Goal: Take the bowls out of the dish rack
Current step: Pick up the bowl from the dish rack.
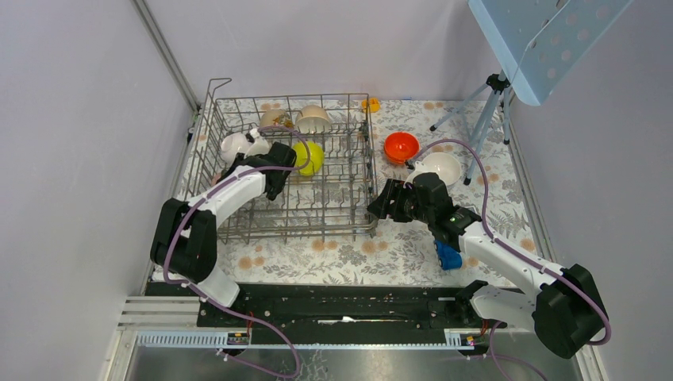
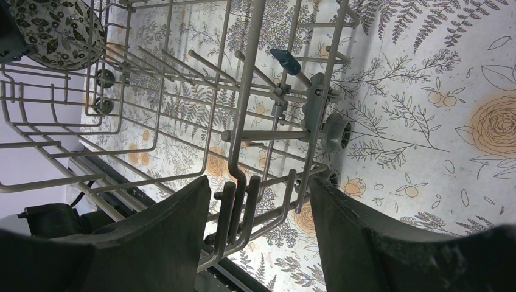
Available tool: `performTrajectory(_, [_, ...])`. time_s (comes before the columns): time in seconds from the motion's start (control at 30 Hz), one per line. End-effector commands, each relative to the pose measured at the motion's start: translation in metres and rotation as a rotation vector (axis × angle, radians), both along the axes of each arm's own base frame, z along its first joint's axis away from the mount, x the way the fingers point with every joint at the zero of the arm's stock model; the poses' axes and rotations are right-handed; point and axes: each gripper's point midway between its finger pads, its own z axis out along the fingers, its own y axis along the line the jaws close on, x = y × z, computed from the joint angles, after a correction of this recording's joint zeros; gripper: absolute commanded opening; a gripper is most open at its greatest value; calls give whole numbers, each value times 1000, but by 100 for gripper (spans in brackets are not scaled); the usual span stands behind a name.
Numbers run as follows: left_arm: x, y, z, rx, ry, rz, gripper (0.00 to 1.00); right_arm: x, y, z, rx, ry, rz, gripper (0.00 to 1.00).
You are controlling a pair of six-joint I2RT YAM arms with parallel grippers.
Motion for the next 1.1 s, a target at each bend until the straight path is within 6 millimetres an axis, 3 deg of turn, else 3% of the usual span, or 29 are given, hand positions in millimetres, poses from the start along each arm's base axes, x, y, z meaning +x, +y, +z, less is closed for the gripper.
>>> performTrajectory(0.0, [-2,-8,25,-21,-104,-8,0,6,3,10,21,-35,1,68])
performTrajectory(0.3, [0,-34,81,16,-211,-71,0,6,1,12,13,-43,-8,68])
performTrajectory(0.67, [-3,-51,115,63,-298,-112,0,5,-3,17,10,-55,-17,68])
performTrajectory(1.07, [-11,-72,187,-102,-515,-175,0,-1,-8,41,-6,-65,-7,75])
